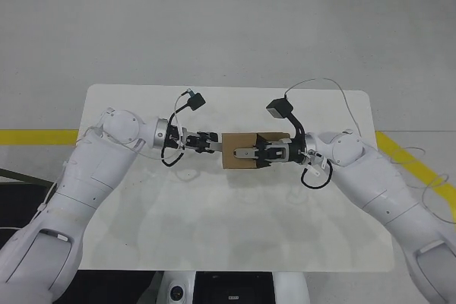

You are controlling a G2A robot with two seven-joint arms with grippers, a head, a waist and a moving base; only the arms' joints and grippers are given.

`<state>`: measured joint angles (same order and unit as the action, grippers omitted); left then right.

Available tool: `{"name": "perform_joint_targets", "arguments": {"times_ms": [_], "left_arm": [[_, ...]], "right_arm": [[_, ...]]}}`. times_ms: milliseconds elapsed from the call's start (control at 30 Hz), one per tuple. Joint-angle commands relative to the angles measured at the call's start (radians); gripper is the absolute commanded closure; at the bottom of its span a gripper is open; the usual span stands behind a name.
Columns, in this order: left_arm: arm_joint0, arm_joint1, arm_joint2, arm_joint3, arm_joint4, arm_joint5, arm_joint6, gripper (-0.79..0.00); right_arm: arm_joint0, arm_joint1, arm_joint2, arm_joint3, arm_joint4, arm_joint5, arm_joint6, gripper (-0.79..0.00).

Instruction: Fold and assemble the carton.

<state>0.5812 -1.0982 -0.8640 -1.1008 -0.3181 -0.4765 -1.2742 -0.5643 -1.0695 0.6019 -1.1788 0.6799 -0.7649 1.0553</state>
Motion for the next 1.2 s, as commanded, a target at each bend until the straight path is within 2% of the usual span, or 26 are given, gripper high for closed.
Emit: {"name": "perform_joint_targets", "arguments": {"times_ms": [0,867,1167], "left_arm": [[0.0,-0.001,0.0,0.006,-0.001,-0.002,0.001,-0.785],[-0.001,-0.028,0.025,0.047,-0.049,-0.012,-0.004,-0.785],[0.011,-0.03,0.011,0.083,-0.089,-0.049,-0.02,-0.785]], "right_arm": [[0.0,-0.001,-0.001,0.001,0.003,-0.001,-0.001,0.0],[-0.006,-0.002,-0.014,0.008,0.032,-0.019,-0.019,0.0],[-0.008,-0.002,-0.016,0.016,0.04,-0.024,-0.024,0.0]]}}
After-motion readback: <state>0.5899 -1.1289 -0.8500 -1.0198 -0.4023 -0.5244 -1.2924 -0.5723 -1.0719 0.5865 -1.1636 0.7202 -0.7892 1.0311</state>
